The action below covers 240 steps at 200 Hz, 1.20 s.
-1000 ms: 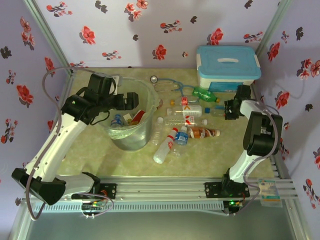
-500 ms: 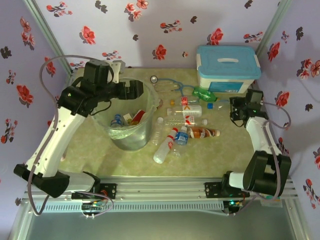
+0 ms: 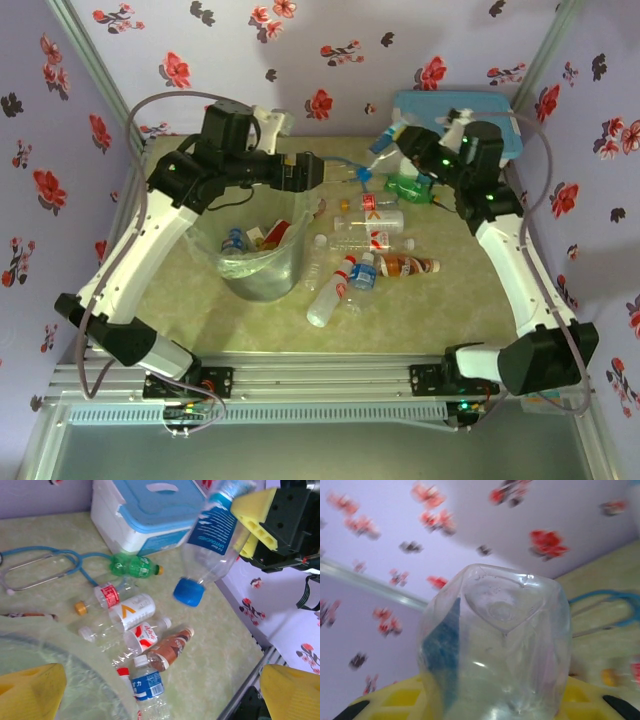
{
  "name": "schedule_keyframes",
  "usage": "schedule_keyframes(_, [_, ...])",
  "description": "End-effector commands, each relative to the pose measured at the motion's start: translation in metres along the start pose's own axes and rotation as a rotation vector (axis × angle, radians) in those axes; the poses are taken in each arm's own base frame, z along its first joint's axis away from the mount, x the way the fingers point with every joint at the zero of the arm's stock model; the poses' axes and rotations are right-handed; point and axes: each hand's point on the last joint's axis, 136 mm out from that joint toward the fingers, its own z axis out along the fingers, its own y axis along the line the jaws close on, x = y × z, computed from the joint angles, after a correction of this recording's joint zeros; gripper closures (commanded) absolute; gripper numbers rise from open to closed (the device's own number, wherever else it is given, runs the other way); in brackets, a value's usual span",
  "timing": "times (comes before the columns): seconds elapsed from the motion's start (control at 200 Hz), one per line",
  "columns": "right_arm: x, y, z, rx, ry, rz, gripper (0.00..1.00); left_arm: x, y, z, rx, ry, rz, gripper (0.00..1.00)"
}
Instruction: Put the plastic bottles in the bin
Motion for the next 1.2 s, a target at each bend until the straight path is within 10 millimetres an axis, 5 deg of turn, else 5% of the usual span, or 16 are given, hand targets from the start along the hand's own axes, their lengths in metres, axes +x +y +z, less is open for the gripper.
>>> schedule_keyframes(0.0, [0.015, 0.058, 0.010, -0.181, 0.060, -0.182, 0.62, -0.010, -0.014, -0.001, 0.046, -0.021, 0.047, 0.00])
schedule_keyframes(0.345, [0.059, 0.118, 0.025, -0.401, 0.212, -0.226, 0.60, -0.016, -0.018, 0.018, 0.096, -0.043, 0.058, 0.01])
schedule_keyframes(0.855, [0.073, 0.132, 0.036, -0.495, 0.287, -0.173, 0.56, -0.013, -0.017, 0.029, 0.102, -0.016, 0.065, 0.34])
schedule_keyframes(1.195, [0.073, 0.133, 0.041, -0.495, 0.298, -0.171, 0.36, -0.013, -0.011, 0.028, 0.082, -0.021, 0.049, 0.53])
